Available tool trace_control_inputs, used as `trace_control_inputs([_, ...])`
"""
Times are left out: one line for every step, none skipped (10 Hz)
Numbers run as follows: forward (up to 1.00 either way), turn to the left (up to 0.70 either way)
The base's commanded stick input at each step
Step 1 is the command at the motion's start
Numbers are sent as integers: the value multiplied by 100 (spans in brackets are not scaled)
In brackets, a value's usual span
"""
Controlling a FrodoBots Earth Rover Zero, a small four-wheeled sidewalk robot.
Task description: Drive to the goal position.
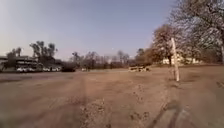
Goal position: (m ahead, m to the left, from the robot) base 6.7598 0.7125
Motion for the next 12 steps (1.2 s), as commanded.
trace_control_inputs([70,0])
trace_control_inputs([70,0])
trace_control_inputs([70,0])
trace_control_inputs([70,0])
trace_control_inputs([70,0])
trace_control_inputs([70,0])
trace_control_inputs([70,0])
trace_control_inputs([70,0])
trace_control_inputs([70,0])
trace_control_inputs([70,0])
trace_control_inputs([70,0])
trace_control_inputs([70,0])
